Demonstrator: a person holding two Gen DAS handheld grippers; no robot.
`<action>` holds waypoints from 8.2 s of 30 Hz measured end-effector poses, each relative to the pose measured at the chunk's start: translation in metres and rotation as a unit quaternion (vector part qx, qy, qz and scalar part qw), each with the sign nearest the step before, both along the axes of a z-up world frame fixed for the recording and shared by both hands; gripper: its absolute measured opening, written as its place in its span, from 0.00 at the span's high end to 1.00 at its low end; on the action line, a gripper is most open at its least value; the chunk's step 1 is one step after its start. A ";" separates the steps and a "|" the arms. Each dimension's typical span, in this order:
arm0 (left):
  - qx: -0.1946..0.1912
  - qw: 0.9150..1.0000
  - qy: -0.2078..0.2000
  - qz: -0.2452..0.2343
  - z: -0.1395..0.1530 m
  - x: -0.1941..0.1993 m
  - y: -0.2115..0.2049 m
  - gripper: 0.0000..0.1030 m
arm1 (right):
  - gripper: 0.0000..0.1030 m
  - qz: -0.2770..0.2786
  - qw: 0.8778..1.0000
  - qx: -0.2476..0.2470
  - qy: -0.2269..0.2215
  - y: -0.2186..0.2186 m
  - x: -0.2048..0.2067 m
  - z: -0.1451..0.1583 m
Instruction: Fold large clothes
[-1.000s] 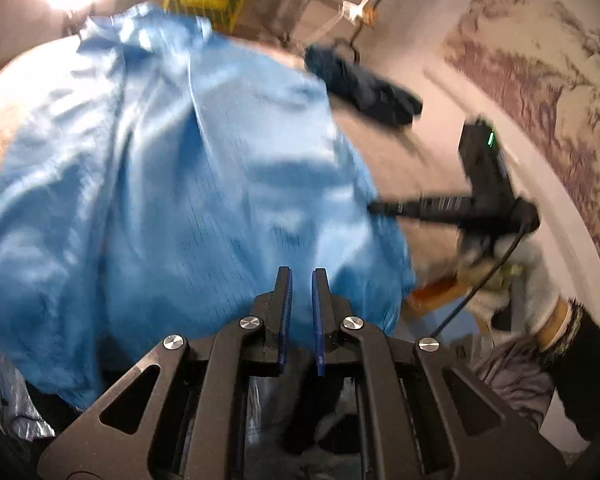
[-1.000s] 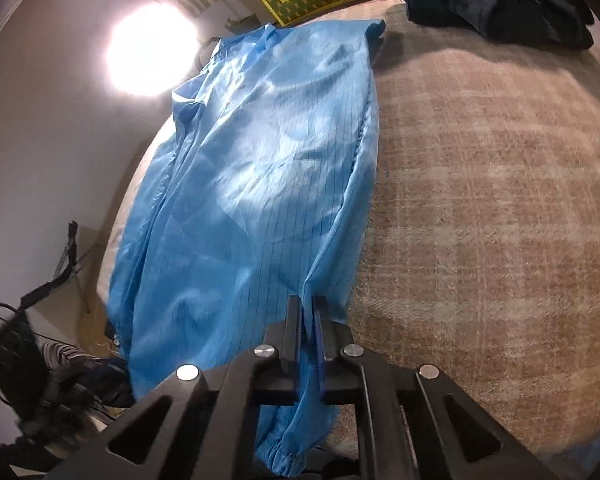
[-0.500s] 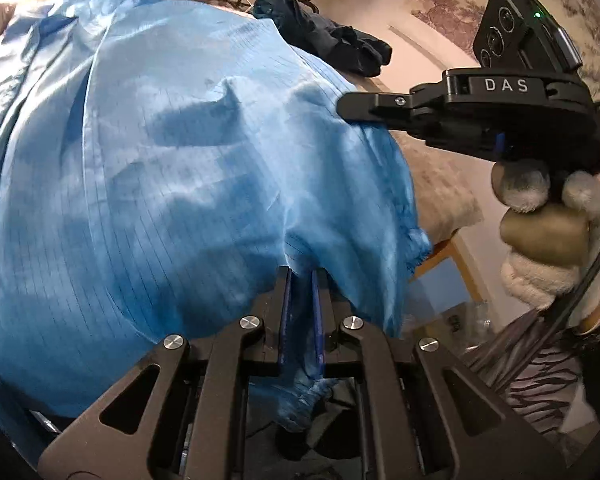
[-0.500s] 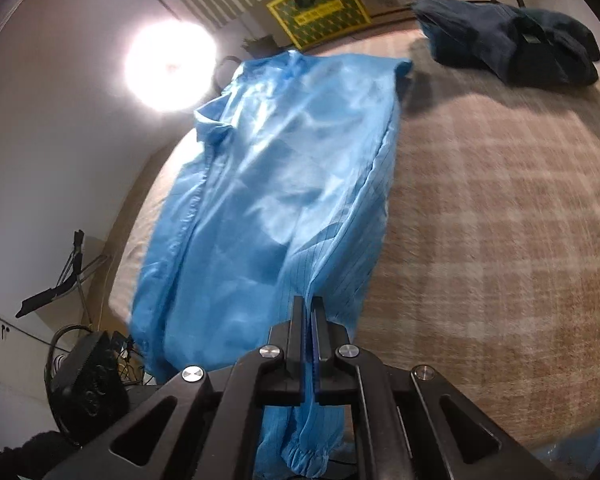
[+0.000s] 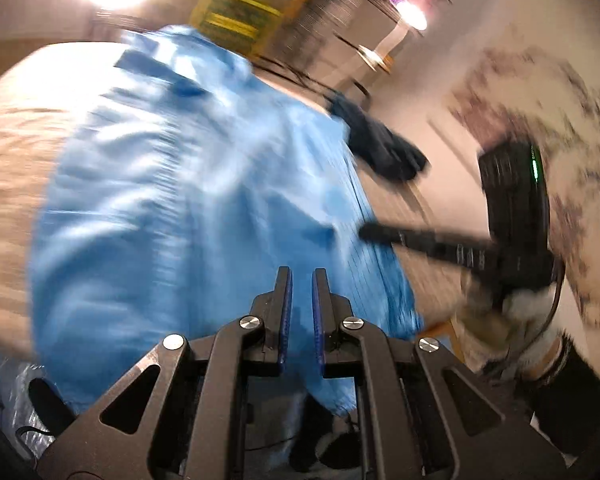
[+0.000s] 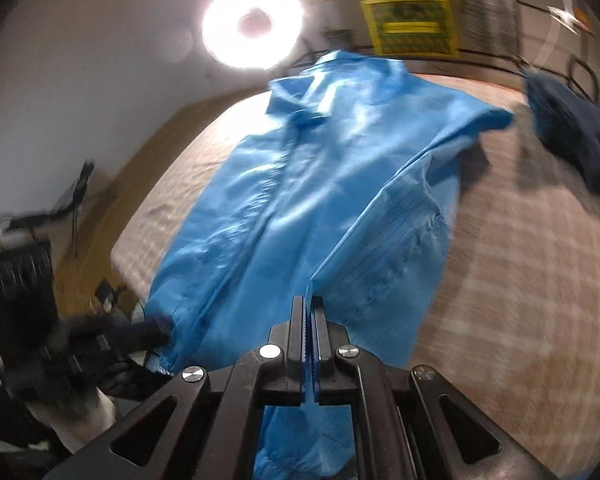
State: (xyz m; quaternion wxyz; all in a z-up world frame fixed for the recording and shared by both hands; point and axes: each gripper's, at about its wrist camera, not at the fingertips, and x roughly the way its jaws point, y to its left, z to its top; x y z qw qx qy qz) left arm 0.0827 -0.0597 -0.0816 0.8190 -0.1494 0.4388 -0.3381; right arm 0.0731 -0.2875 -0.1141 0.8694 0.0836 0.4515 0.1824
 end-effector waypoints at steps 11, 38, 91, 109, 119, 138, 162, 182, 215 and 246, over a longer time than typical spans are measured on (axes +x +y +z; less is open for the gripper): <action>-0.024 0.991 0.057 0.121 -0.032 0.035 0.096 0.94 | 0.95 0.136 0.983 -0.115 0.036 0.115 0.037 -0.048; 0.089 0.988 0.072 -0.103 -0.072 0.030 -0.070 0.94 | 0.40 -0.134 0.984 0.118 0.012 -0.146 0.189 -0.043; -0.034 0.990 0.134 0.026 -0.068 0.045 0.061 0.82 | 0.66 0.008 0.998 0.068 0.011 0.075 0.333 0.021; -0.030 0.989 0.143 -0.010 -0.076 0.004 0.045 0.71 | 0.59 -0.047 0.997 0.062 -0.002 -0.023 0.037 0.052; -0.004 0.991 0.098 0.087 -0.063 -0.015 0.116 0.71 | 0.60 -0.018 0.998 0.033 0.054 0.005 -0.067 -0.035; 0.027 0.994 0.104 -0.005 -0.109 -0.026 0.047 0.71 | 0.76 0.134 0.990 -0.044 0.004 0.100 -0.083 -0.053; -0.065 0.978 0.198 -0.005 -0.131 0.034 0.149 0.32 | 0.37 0.044 0.983 0.147 0.099 -0.017 -0.066 -0.069; -0.132 0.966 0.204 -0.091 -0.119 0.015 0.108 0.51 | 0.54 0.097 0.952 0.249 0.151 0.004 -0.043 -0.111; -0.171 0.965 0.197 -0.024 -0.034 0.083 0.085 0.91 | 0.97 0.056 0.947 0.297 0.106 -0.003 -0.030 -0.039; -0.151 0.958 0.223 0.098 -0.073 0.251 0.076 0.37 | 0.38 -0.075 0.936 0.329 0.099 -0.045 0.151 -0.037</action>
